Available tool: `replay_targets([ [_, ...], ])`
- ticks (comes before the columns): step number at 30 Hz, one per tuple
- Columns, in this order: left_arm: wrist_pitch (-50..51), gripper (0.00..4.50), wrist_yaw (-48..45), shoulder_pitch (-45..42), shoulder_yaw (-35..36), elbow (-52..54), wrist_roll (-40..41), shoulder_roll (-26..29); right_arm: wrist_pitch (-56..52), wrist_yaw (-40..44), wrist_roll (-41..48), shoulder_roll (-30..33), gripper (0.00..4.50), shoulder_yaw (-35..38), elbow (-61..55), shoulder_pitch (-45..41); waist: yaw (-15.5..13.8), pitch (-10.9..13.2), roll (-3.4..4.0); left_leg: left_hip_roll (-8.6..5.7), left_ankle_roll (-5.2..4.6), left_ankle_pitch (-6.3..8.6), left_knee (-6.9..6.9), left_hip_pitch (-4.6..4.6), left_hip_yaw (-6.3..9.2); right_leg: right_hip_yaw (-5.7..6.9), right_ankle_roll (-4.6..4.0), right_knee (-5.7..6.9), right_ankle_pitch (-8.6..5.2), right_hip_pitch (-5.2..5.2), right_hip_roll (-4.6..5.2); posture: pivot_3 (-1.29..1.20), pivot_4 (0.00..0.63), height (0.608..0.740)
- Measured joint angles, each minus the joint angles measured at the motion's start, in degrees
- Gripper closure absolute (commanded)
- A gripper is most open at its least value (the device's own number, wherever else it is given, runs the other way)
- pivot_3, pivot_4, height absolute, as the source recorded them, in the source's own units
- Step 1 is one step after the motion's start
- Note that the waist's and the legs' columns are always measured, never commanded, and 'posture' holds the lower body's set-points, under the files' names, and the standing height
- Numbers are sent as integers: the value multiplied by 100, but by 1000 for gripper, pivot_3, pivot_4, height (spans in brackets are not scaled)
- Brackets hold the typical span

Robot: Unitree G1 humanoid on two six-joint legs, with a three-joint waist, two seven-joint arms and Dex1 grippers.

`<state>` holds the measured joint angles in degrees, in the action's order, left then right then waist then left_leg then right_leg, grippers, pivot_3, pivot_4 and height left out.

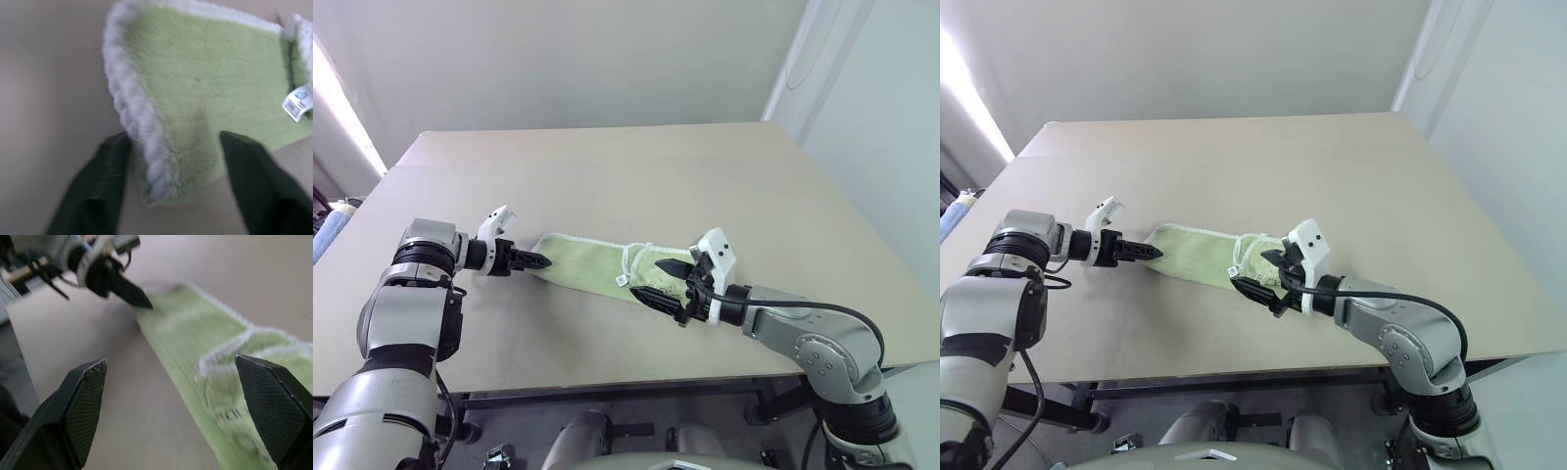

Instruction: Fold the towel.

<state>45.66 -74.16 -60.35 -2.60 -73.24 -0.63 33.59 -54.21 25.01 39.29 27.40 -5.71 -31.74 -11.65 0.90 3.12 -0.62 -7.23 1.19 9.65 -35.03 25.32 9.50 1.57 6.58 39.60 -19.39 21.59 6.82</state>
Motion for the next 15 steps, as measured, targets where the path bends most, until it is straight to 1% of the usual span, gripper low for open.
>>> replay_targets([
  [1, 5, 2977, -73, -1, 0, 0, 2, 0, 112, 49, -121, 85, 123, -35, 0, 41, 2, 0, -1, 0, 0, 0, 0, 6, 0, 0, 0, -1, 0, 6, 0, 0, 0, 694],
  [2, 10, 3442, -142, -2, 0, 0, 4, 4, 226, 97, -250, 159, 123, -53, 1, 84, 6, 1, -2, 0, -1, 0, 1, 7, -1, 0, 1, -4, 1, 7, 0, 0, 0, 694],
  [3, 16, 3723, -211, -5, 2, 0, 8, 10, 306, 138, -345, 230, 123, -54, 2, 115, 11, 2, -3, -1, -3, 0, 2, 8, -1, 0, 2, -5, 2, 7, 0, 0, 0, 694],
  [5, 96, 4463, -347, -25, 17, 1, 36, 39, 461, 225, -485, 333, 123, -50, 2, 198, 13, 3, -6, 0, -13, -5, 4, 9, 0, 3, 4, -5, 2, 8, -1, 0, 0, 694],
  [9, 119, 4489, -519, -140, 10, 11, 50, 222, 593, 395, -564, 532, 123, 13, -2, 475, 9, 4, -8, 2, -15, -6, 1, 10, 2, 7, 4, -5, 2, 6, -1, 0, 0, 694],
  [15, -53, 4489, -503, -436, -9, 16, -9, 485, 689, 451, -672, 608, 123, 187, -3, 714, 6, 5, -10, 3, -4, 1, -4, 5, 3, 8, 3, -5, 1, -2, -2, 0, 0, 694],
])
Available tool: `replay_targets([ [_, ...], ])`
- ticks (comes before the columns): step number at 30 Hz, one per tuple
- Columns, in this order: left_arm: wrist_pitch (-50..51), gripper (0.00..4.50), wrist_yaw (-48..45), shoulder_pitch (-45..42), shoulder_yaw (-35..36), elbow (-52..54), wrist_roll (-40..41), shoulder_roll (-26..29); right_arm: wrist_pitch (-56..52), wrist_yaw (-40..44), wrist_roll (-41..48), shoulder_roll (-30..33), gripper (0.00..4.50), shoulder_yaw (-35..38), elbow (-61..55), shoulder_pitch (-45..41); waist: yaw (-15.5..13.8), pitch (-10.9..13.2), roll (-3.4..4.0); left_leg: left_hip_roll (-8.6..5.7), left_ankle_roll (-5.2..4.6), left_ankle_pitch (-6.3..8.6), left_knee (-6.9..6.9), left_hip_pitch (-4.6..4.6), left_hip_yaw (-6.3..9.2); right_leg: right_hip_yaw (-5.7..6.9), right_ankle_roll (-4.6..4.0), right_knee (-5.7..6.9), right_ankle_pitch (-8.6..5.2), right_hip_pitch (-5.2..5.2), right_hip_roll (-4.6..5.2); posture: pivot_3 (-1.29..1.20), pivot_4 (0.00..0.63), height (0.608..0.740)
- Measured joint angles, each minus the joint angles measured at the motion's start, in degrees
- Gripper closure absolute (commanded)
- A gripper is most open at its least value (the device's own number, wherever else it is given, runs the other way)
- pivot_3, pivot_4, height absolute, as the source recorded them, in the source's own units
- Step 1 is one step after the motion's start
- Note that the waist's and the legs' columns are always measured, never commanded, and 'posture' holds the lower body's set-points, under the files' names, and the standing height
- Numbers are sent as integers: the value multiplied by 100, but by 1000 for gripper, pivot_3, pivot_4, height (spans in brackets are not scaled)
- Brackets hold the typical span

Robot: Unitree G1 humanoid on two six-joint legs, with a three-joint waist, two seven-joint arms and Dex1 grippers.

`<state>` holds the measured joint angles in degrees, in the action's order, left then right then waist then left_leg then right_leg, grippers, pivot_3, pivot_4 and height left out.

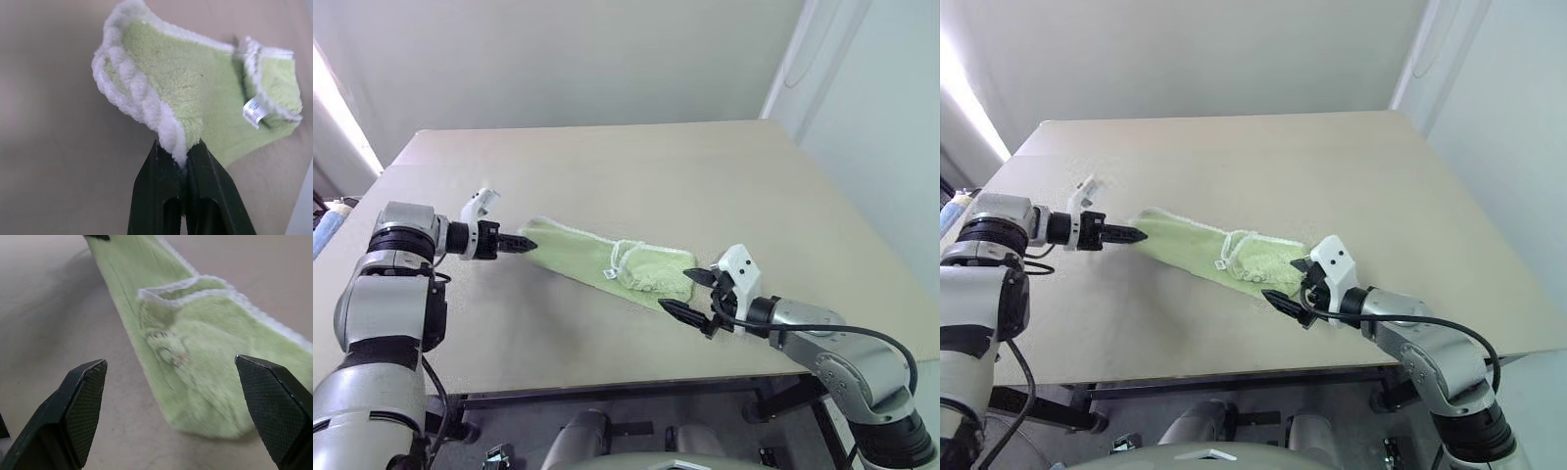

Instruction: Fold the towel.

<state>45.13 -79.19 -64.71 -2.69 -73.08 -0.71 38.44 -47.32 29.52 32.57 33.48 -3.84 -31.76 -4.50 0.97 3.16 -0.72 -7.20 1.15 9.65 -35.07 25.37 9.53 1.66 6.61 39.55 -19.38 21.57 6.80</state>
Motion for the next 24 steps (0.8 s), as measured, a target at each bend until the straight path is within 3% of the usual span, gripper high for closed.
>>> replay_targets([
  [9, -462, 4489, -842, -158, -697, 297, -389, -65, 88, 6, -321, 81, 123, -31, -2, 229, -13, 0, -1, 0, -10, -6, 2, 2, 0, 0, 0, -3, 0, 0, 0, 0, 0, 694],
  [24, -1086, 4489, -1306, -721, -1829, 1067, -115, -1276, 186, -114, -769, -64, 123, -262, -1, 320, -18, 6, -11, 0, -16, -8, -3, 2, 3, 5, 6, -12, 3, -12, -2, 0, 0, 694],
])
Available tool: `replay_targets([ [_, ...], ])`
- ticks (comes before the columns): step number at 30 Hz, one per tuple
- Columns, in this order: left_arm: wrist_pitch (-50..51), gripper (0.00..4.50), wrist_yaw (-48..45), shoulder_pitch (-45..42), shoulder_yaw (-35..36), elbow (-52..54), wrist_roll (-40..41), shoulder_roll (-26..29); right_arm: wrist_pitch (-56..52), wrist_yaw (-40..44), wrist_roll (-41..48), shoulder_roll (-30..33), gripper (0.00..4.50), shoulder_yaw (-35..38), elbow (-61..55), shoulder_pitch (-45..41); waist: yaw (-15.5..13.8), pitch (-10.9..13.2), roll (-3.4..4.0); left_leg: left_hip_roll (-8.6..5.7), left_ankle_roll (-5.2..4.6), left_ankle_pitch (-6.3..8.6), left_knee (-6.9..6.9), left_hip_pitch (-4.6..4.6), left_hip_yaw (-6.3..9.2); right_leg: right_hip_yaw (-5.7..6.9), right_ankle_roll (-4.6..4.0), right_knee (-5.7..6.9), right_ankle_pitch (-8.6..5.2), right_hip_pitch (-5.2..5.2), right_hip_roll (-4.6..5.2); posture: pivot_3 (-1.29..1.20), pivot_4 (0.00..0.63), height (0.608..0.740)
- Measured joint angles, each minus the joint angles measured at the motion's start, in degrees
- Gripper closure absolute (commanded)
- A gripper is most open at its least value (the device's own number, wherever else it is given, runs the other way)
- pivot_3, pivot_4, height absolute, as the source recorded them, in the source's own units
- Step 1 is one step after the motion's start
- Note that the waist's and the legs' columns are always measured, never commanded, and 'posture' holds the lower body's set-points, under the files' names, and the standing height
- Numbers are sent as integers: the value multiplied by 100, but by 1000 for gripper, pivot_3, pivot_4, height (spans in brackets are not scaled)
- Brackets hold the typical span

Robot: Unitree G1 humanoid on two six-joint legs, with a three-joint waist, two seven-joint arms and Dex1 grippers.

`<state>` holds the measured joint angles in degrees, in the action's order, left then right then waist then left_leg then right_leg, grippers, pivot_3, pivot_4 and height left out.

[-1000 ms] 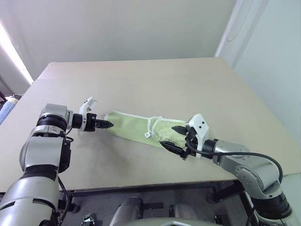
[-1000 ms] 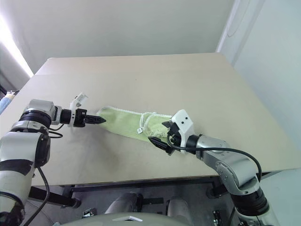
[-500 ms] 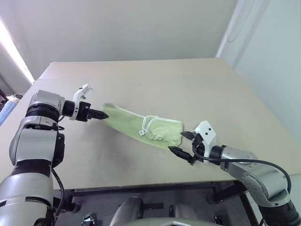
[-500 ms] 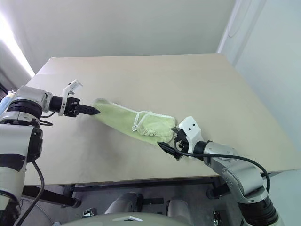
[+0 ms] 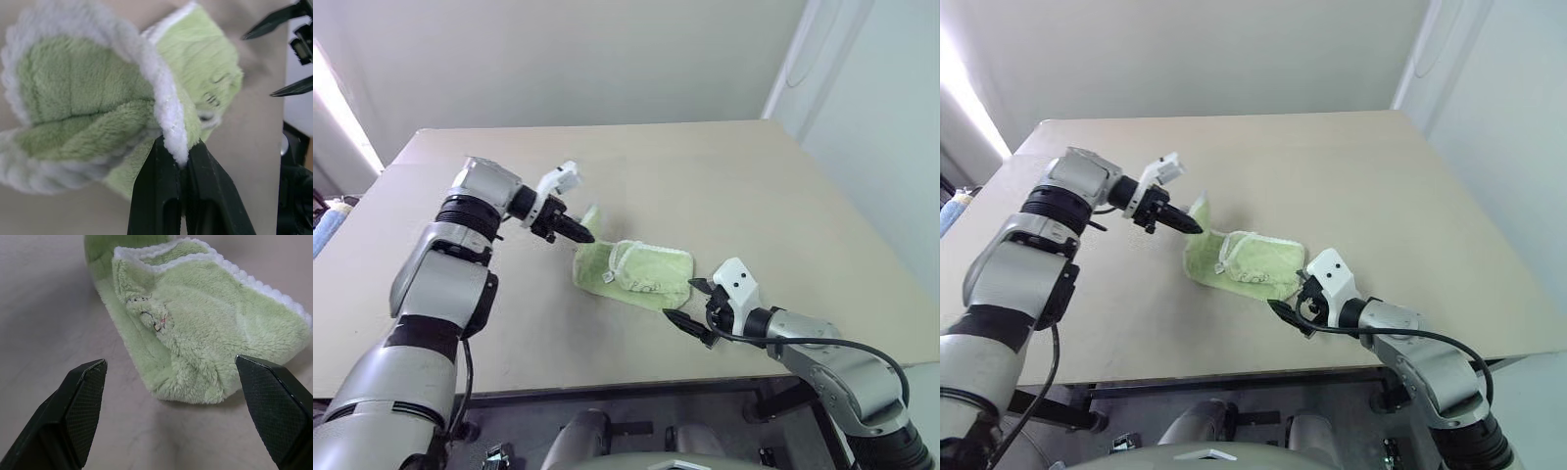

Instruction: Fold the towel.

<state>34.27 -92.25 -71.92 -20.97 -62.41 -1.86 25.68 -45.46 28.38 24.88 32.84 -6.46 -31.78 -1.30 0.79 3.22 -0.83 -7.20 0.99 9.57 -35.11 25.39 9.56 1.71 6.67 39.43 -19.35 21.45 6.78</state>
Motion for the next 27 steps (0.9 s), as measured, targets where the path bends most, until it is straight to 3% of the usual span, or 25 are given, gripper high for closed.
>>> replay_targets([
  [14, -373, 4489, 143, -309, -234, -474, 78, -1461, 3, -355, -117, -150, 123, 125, -244, 482, 19, 0, 0, -1, -2, -1, -5, -2, -3, 4, 11, 4, 5, -13, -3, 0, 0, 694],
  [27, -336, 4489, 639, -311, 425, -799, 111, -1964, -46, -582, -127, -194, 123, 273, -416, 715, 3, 0, -1, -3, -2, -1, -13, -5, -2, 6, 17, 5, 8, -13, -2, 0, 0, 694],
])
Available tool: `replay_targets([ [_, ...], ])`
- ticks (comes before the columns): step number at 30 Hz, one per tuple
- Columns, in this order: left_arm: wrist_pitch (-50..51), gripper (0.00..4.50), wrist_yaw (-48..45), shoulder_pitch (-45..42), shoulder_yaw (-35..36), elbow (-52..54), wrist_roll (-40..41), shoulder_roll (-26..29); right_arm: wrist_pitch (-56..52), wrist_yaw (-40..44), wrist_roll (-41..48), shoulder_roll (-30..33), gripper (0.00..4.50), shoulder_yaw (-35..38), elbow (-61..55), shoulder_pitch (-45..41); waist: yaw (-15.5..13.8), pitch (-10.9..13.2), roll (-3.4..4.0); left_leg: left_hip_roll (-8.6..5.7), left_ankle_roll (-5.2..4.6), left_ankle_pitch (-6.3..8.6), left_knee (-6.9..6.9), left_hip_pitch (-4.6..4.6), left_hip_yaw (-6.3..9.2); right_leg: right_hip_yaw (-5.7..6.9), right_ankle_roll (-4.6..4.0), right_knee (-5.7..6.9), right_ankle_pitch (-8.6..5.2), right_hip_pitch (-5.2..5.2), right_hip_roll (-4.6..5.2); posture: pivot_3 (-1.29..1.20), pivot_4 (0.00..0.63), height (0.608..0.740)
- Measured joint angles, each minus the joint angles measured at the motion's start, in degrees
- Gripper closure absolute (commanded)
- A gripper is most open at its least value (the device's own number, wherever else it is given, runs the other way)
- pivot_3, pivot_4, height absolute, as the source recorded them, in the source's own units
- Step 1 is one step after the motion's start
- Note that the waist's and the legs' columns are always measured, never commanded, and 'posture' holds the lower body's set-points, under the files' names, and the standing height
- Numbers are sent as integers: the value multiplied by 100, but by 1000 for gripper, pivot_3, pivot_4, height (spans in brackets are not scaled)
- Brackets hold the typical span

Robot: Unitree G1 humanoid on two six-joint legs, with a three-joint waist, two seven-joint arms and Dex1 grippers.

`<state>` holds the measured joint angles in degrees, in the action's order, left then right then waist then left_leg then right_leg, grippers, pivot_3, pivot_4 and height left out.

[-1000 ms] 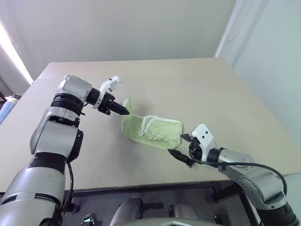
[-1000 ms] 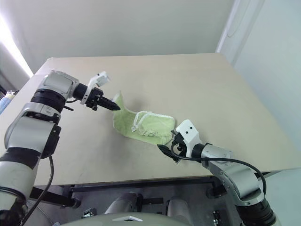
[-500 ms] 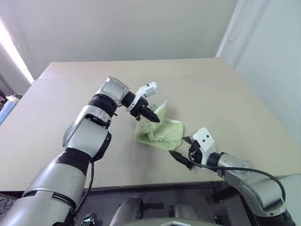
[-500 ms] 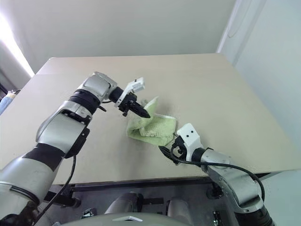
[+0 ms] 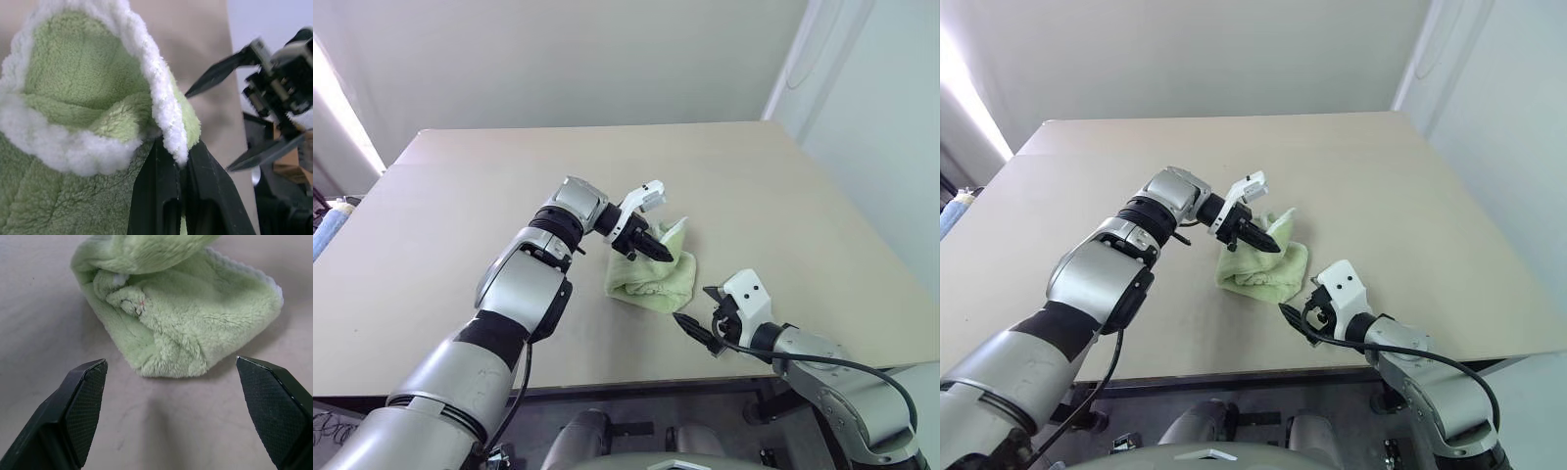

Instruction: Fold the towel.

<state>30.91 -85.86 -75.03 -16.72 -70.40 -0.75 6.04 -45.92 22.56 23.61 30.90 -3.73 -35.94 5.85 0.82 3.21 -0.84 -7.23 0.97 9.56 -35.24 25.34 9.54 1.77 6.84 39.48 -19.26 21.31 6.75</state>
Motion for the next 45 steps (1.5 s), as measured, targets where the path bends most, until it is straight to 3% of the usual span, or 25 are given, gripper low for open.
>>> replay_targets([
  [4, -46, 4489, -72, 24, 1, 2, -25, -46, -1, -29, -27, 0, 123, 0, 0, 28, 3, -1, 1, 1, 0, 0, 0, -1, 0, 0, 0, 2, 0, 1, -2, 0, 0, 694],
  [7, -123, 3787, -42, 146, -48, 4, -152, -95, -12, -45, -34, 0, 123, 0, 0, 30, -4, -1, 1, 0, 0, 0, -1, -2, 0, 0, -1, 1, 1, -1, -1, 0, 0, 694],
  [11, -129, 2391, -18, 273, -47, 4, -235, -192, -43, -65, -37, 0, 123, 0, 0, 29, -5, -1, 1, 0, 0, 0, -3, -1, 0, 0, 1, 1, 2, 0, -1, 0, 0, 694],
  [18, -82, 2391, -509, 275, 43, 321, 135, -70, -44, -70, -104, -1, 123, -4, 10, 10, 7, -1, 1, 1, 0, 0, -3, -2, 0, 0, 1, 2, 2, 0, -1, 0, 0, 694],
  [23, 177, 2391, -630, 273, -238, 1092, 939, 477, -47, -70, -92, -15, 123, 37, 23, 0, 21, -3, 5, 3, 0, 0, -3, -4, 1, -7, 0, 3, 2, 2, -1, 0, 0, 694],
  [25, 262, 2391, -640, 253, -221, 1147, 1140, 714, -99, -95, 136, -262, 123, 387, 30, -98, 25, -4, 7, 3, 0, 0, -5, -6, 2, -8, 0, 3, 3, 1, -2, 0, 0, 694],
  [31, -441, 2391, 274, 297, 4, 691, 740, 906, -366, -244, 1107, -721, 123, 1408, 35, -919, -3, -5, 6, 3, 0, -1, -9, -12, 2, -8, 1, 4, 7, -5, -2, 0, 0, 694],
  [39, -2078, 2391, 1619, 1232, -134, 606, -80, 479, -454, -618, 866, -821, 123, 1172, 937, -1680, -9, -6, 6, -3, 1, -3, -10, -1, 0, -11, -2, 8, 9, 3, 2, 0, 0, 694],
  [45, -3084, 2391, 1384, 1489, -277, 912, -407, 647, -206, -893, 339, -1033, 123, 804, 1489, -2090, 36, -9, 12, 0, 5, -5, -9, -5, -5, -14, -6, 25, 11, 4, -2, 0, 0, 694],
])
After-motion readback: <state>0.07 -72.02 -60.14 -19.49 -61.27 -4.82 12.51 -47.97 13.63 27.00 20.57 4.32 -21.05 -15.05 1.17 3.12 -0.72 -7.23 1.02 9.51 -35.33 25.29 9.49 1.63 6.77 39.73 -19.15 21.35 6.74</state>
